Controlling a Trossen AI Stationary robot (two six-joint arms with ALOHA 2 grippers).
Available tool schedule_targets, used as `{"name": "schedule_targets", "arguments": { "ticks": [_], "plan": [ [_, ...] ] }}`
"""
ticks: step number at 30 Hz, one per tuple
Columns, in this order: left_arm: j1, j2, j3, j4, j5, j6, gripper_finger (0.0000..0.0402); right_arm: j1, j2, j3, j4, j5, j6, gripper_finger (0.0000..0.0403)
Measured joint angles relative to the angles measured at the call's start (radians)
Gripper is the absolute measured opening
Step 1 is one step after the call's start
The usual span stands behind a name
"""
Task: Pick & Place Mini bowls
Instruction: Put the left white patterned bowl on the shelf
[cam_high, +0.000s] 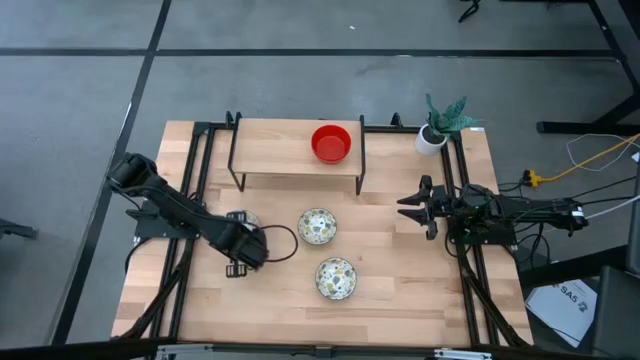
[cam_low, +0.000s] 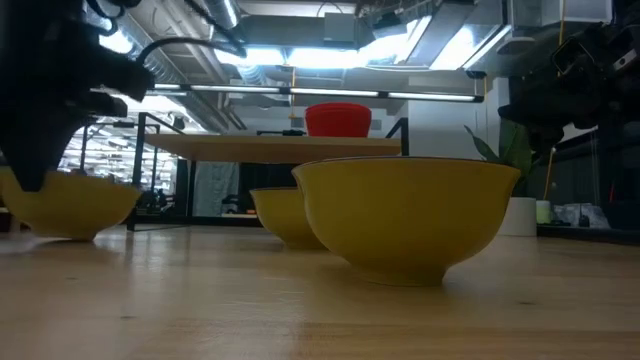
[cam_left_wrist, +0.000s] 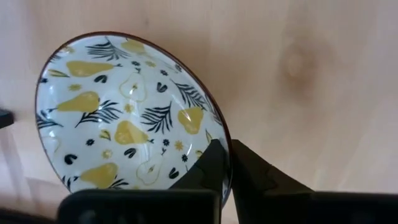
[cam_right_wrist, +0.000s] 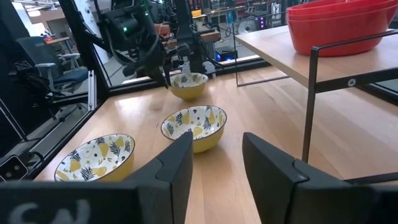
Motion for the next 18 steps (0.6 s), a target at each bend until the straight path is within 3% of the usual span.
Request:
{"name": "schedule_targets", "arguments": {
  "ticks": [18],
  "plan": [
    [0.083,-0.255,-0.001,0.112,0.096,0.067,0.0003,0.000,0.000,0.000,0.000,0.000,-0.002,0.0140]
  ]
}}
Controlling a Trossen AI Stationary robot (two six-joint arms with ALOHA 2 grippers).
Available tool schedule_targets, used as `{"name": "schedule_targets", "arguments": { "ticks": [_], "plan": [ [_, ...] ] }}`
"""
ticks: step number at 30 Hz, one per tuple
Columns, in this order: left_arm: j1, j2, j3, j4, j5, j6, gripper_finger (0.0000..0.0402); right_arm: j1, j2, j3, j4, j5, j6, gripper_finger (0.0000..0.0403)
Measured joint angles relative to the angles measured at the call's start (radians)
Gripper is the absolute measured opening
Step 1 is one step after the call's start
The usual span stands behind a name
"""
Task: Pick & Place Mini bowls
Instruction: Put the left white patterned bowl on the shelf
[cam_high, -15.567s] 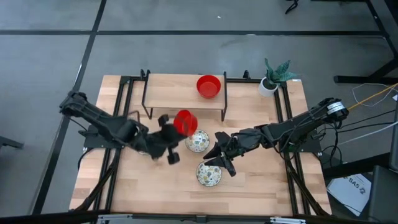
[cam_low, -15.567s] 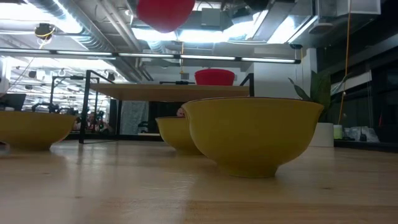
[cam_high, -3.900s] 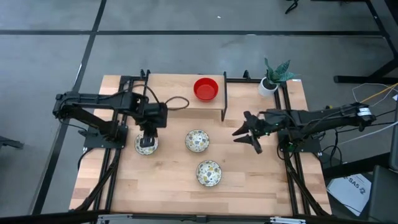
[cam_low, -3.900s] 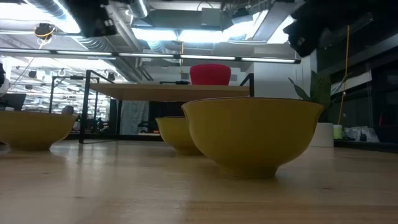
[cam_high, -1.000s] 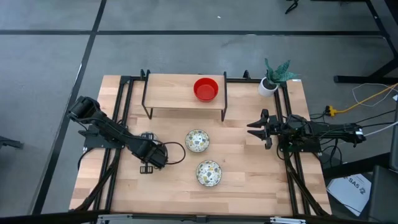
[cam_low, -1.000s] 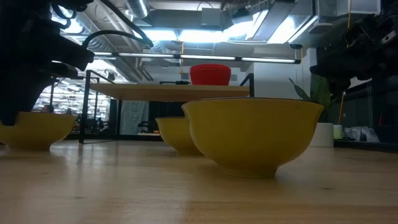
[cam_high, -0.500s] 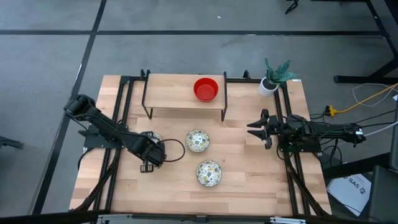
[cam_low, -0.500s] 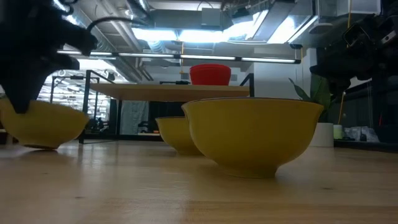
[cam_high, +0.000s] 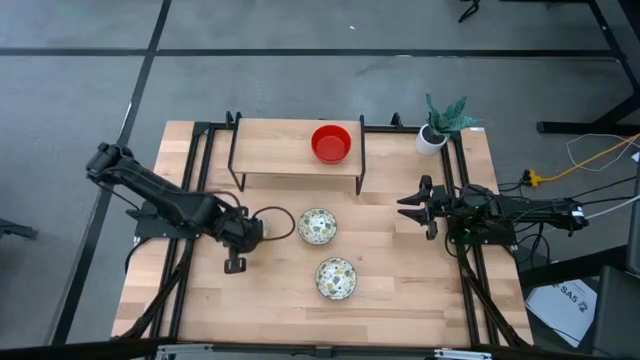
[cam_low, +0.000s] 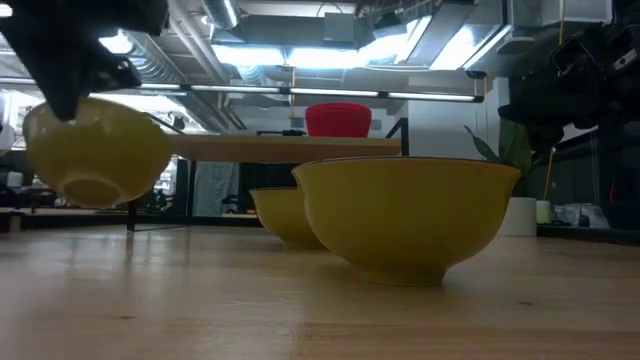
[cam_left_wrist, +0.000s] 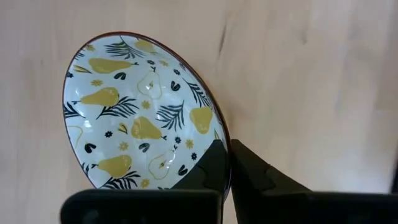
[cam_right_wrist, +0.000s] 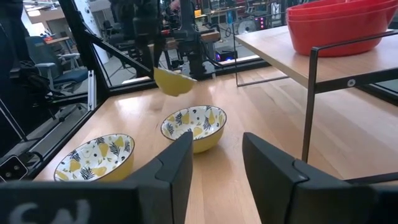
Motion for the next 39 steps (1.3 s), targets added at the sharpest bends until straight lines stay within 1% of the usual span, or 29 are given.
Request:
{"name": "schedule_targets", "arguments": {
  "ticks": [5,10,13,19,21,27,31,36,39],
  "plan": [
    [0.040,-0.035,0.000,0.059,0.079,0.045,0.0003,0.000,0.000,0.000,0.000,0.000,-0.003,0.0140],
    [0.082,-0.069,0.000,0.120,0.126,0.064,0.0003,0.000,0.000,0.000,0.000,0.000,-0.003,0.0140],
    [0.107,-0.095,0.000,0.162,0.174,0.078,0.0003,0.000,0.000,0.000,0.000,0.000,-0.003,0.0140],
    [0.169,-0.154,0.000,0.210,0.319,0.086,0.0003,0.000,0.000,0.001,0.000,0.000,-0.003,0.0140],
    [0.189,-0.174,0.000,0.224,0.348,0.086,0.0003,0.000,0.000,0.001,0.000,0.000,-0.003,0.0140],
    [0.238,-0.230,0.000,0.297,0.344,0.077,0.0003,0.000,0.000,0.001,0.000,0.000,-0.003,0.0140],
    [0.267,-0.258,0.000,0.390,0.325,0.076,0.0003,0.000,0.000,0.001,0.000,0.000,-0.003,0.0140],
    [0.307,-0.274,0.000,0.499,0.322,0.077,0.0003,0.000,0.000,0.001,0.000,0.000,-0.003,0.0140],
    [0.329,-0.278,0.000,0.534,0.322,0.084,0.0003,0.000,0.000,0.001,0.000,0.000,-0.003,0.0140]
  ]
}}
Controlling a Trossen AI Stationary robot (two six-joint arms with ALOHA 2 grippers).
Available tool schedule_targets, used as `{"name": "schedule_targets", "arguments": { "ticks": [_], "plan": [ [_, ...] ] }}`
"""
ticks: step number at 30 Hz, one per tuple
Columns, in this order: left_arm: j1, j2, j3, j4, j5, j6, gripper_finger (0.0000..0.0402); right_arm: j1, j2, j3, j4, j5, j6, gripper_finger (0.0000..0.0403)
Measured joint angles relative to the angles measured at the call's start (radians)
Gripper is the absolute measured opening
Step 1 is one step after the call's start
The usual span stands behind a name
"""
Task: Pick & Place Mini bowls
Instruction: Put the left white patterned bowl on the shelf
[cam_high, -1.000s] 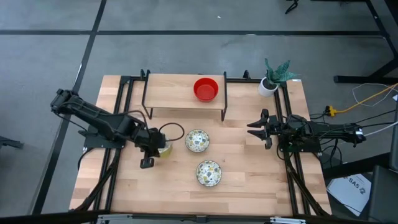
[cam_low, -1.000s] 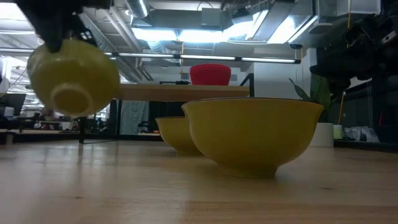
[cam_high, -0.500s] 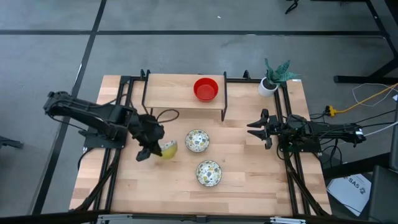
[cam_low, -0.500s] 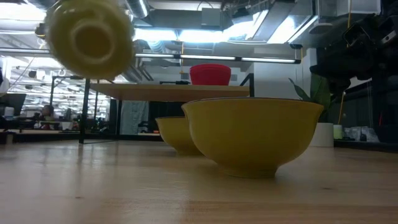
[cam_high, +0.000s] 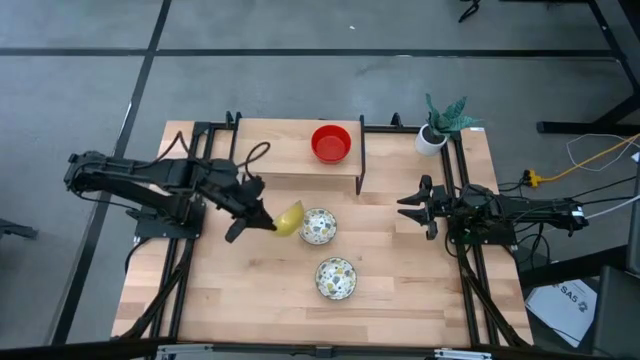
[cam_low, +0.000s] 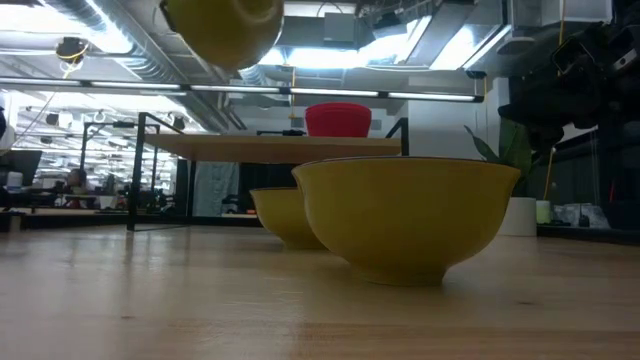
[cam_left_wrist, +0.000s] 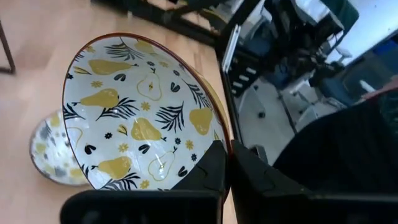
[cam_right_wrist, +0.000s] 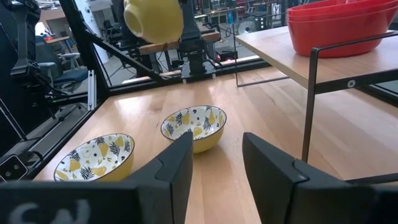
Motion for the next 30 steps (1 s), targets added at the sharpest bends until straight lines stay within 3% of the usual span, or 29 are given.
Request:
{"name": "schedule_targets", "arguments": {
  "ticks": [7,24,30],
  "plan": [
    [0.031,0.000,0.041,0.034,-0.055,0.092,0.0003,0.000,0.000,0.000,0.000,0.000,0.000,0.0140],
    [0.095,0.001,0.156,0.023,-0.399,0.318,0.0003,0.000,0.000,0.000,0.000,0.000,0.000,0.0140],
    [0.150,0.001,0.156,-0.041,-0.430,0.317,0.0003,0.000,0.000,0.000,0.000,0.000,0.000,0.0140]
  ]
}}
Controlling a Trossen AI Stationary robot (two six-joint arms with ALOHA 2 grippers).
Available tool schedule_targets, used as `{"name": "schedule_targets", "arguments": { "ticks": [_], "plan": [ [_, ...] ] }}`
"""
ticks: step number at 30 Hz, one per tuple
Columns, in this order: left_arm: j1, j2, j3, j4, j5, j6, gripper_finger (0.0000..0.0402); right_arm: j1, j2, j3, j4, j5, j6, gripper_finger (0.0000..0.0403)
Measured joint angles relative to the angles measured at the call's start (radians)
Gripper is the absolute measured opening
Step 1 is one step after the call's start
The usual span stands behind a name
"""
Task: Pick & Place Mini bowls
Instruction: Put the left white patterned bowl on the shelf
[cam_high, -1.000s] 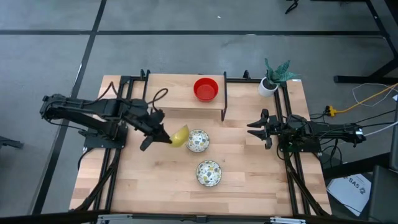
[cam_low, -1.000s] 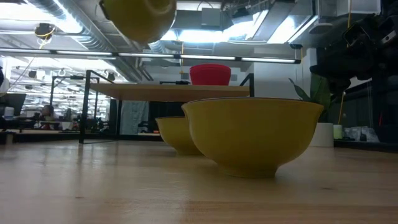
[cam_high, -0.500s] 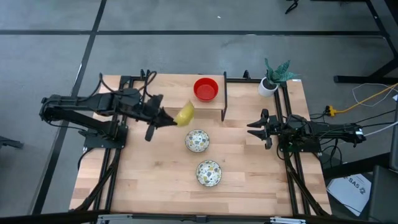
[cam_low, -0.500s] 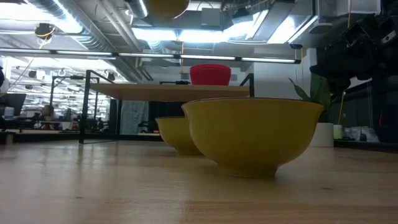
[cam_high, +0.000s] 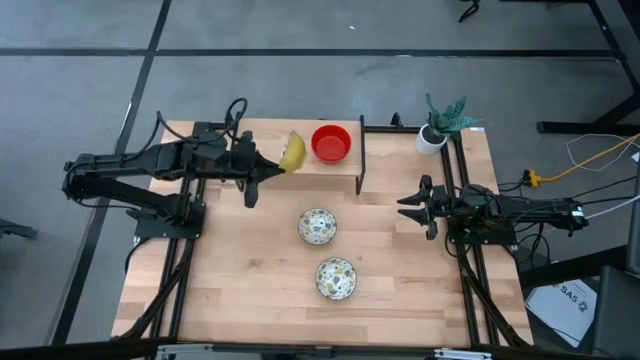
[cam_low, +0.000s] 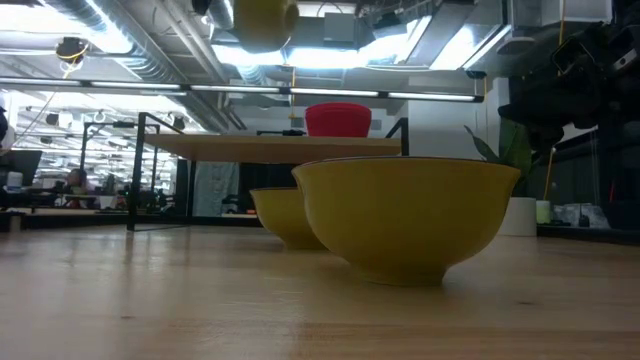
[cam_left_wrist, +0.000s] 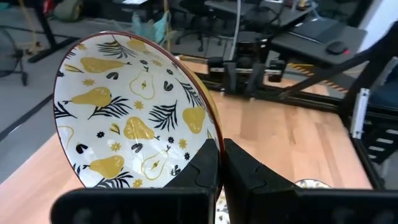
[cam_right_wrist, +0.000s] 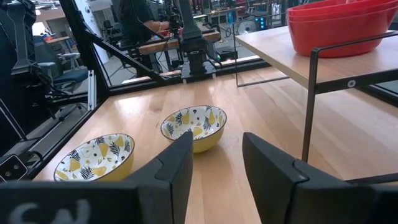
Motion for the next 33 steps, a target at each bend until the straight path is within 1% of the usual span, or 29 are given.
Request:
{"name": "schedule_targets", "arguments": {
  "ticks": [7,14,21,24,28,33],
  "plan": [
    [0.075,0.000,0.000,-0.032,0.002,-0.007,0.0003,0.000,0.000,0.000,0.000,0.000,0.000,0.0140],
    [0.130,0.000,0.000,-0.064,0.003,0.014,0.0003,0.000,0.000,0.000,0.000,0.000,0.000,0.0140],
    [0.174,0.013,0.005,-0.133,0.003,0.018,0.0003,0.000,0.000,0.000,0.000,0.000,0.000,0.0140],
    [0.183,0.043,0.056,-0.224,-0.003,0.019,0.0003,0.000,0.000,0.000,0.000,0.000,0.000,0.0140],
    [0.187,0.110,0.159,-0.378,-0.031,0.049,0.0003,0.000,0.000,0.000,0.000,0.000,0.000,0.0140],
    [0.186,0.196,0.274,-0.524,-0.065,0.057,0.0003,0.000,0.000,0.000,0.000,0.000,0.000,0.0140]
  ]
}}
